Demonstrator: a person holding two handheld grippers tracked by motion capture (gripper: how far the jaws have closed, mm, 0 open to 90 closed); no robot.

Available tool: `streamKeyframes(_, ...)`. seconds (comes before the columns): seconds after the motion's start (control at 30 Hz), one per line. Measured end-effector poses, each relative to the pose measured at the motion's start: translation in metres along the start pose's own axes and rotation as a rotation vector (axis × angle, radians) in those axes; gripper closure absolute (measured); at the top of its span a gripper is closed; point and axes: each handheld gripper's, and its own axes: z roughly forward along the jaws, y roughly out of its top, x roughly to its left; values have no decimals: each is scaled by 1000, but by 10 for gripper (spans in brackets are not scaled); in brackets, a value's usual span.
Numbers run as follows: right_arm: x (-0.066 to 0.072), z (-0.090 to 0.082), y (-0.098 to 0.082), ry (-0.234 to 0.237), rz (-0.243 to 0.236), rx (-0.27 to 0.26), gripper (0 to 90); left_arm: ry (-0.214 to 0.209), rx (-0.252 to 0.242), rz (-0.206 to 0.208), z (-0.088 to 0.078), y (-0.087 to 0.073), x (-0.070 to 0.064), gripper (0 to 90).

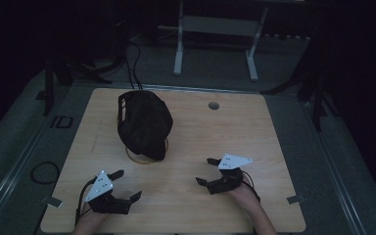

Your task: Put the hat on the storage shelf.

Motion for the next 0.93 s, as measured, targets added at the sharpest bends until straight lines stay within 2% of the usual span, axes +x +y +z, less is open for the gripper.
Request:
streamKeyframes(0.3, -2, -14, -18, -22, 7, 24, 149, -1, 6, 1, 1, 0, 0, 21)
streamKeyframes(0.53, -8, -29, -30, -66, 13, 44, 149, 11, 5, 9, 0, 0, -1, 21)
streamKeyframes(0.73, -12, -39, -36, -75, 28, 39, 148, 16, 11, 11, 0, 0, -1, 21)
streamKeyframes(0.93, -15, -40, -37, -83, 31, 33, 149, 15, 13, 9, 1, -1, -1, 21)
